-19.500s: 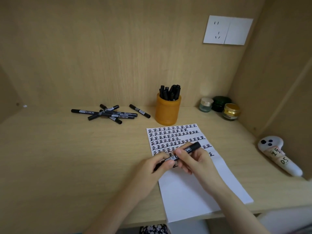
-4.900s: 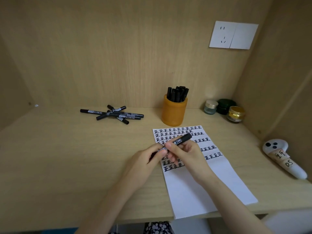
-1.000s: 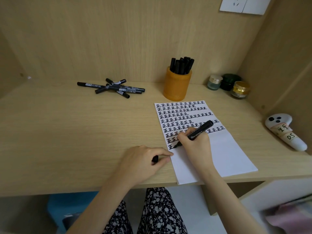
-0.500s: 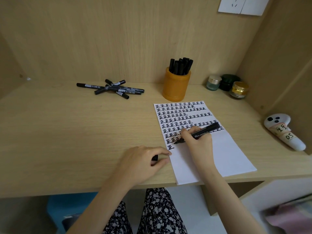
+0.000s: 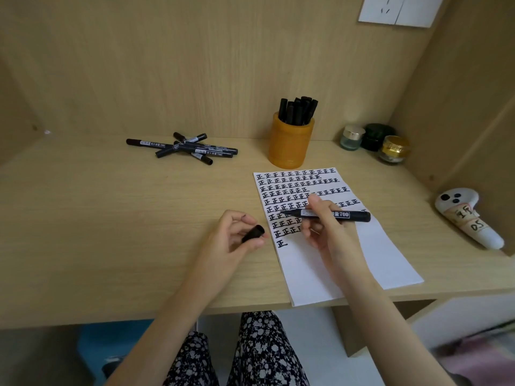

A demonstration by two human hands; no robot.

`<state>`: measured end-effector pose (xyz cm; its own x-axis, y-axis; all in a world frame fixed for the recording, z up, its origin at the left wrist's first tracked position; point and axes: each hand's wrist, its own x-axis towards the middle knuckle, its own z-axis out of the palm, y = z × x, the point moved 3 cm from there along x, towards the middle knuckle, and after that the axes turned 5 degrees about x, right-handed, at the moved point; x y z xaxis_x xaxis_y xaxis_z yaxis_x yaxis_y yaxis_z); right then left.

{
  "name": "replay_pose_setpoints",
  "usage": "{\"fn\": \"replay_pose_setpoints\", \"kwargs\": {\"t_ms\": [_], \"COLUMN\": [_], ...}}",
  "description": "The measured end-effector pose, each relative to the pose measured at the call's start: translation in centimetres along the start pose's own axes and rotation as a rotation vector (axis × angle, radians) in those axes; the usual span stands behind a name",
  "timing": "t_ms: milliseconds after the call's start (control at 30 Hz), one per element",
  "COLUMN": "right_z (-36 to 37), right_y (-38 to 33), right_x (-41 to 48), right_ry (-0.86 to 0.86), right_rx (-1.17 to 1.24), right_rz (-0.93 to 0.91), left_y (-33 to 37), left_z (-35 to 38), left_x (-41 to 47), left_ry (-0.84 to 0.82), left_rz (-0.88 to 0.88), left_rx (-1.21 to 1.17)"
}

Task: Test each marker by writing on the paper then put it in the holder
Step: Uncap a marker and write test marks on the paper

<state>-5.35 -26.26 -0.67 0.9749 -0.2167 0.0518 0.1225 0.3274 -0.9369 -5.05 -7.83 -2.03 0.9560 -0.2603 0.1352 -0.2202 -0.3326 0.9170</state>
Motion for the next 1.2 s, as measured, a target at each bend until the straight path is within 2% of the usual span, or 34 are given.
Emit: {"fn": "replay_pose_setpoints", "kwargs": {"t_ms": [133, 333, 600, 867, 1200], "right_z": [1.1, 1.6, 2.6, 3.8, 4.3], "right_y": [0.0, -0.2, 0.6, 0.7, 1.2], "right_x": [-0.5, -0.3, -0.5, -0.3, 0.5], "right_ry": [-0.001, 0.022, -0.12, -0.15, -0.195], "right_rx": [-0.017, -0.025, -0.222, -0.185, -0.203], "right_rz": [-0.005, -0.052, -0.082, -0.136, -0.141], "left_y": [0.2, 0.1, 0.5, 0.9, 1.0], "left_z": [-0.3, -0.3, -0.2, -0.6, -0.7], "left_x": [0.0, 0.1, 0.0, -0.3, -0.2], "left_ry": [0.073, 0.08, 0.05, 0.115, 0.127], "left_rz": [0.006, 0.016, 0.045, 0.029, 0.023], "left_rx": [-0.058, -0.087, -0.074, -0.248, -0.298]}}
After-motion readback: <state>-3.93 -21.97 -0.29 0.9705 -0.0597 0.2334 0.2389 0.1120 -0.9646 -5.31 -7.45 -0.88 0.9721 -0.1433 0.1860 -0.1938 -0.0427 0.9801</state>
